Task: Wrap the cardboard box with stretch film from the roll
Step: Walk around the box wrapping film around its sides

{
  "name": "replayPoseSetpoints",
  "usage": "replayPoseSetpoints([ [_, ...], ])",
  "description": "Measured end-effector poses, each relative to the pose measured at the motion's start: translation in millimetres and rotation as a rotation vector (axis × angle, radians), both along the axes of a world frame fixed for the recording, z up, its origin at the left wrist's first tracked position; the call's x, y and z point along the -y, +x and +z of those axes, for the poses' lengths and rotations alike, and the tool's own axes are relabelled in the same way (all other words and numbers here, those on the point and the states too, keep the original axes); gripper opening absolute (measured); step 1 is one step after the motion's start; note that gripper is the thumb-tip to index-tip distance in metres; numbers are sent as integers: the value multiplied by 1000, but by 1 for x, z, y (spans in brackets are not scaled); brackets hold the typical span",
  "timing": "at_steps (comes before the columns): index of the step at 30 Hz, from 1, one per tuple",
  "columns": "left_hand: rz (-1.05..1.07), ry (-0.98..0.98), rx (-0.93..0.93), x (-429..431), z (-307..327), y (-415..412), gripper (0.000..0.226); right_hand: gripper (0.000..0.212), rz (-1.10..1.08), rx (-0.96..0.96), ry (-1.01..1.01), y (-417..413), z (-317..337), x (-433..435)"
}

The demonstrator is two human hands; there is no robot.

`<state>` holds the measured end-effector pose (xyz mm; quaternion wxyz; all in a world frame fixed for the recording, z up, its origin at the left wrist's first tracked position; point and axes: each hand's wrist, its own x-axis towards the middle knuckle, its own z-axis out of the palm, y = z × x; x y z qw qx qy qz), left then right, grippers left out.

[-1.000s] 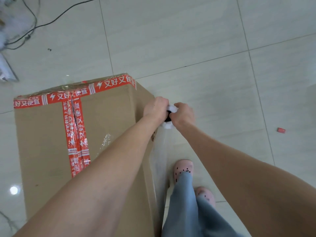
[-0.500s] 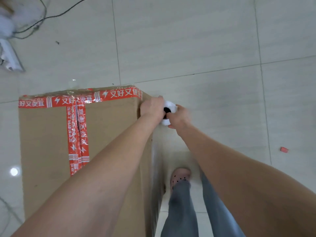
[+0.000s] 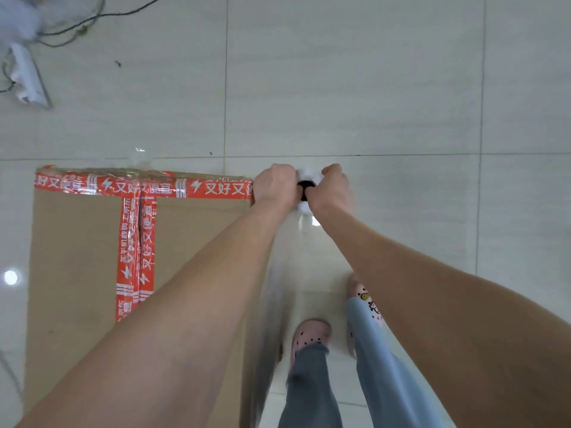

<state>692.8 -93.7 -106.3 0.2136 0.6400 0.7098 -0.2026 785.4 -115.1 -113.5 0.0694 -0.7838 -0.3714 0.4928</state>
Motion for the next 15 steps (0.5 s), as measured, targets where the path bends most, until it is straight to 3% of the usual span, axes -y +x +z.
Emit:
replayPoseSetpoints([
  [2,3,-10,-16,-7,-1,1,14,40,-44,-58,-105,2,-3,-5],
  [5,-163,11,-20,-18,3,6,24,39,-109,-116,-158,3,-7,-6],
  [9,-271,-51,104,-30,6,12,31,25,-148,-155,-132,2,-11,-8],
  [15,-424,-117,92,-55,6,17,26,15,-21,-61,-83,8,-9,-30],
])
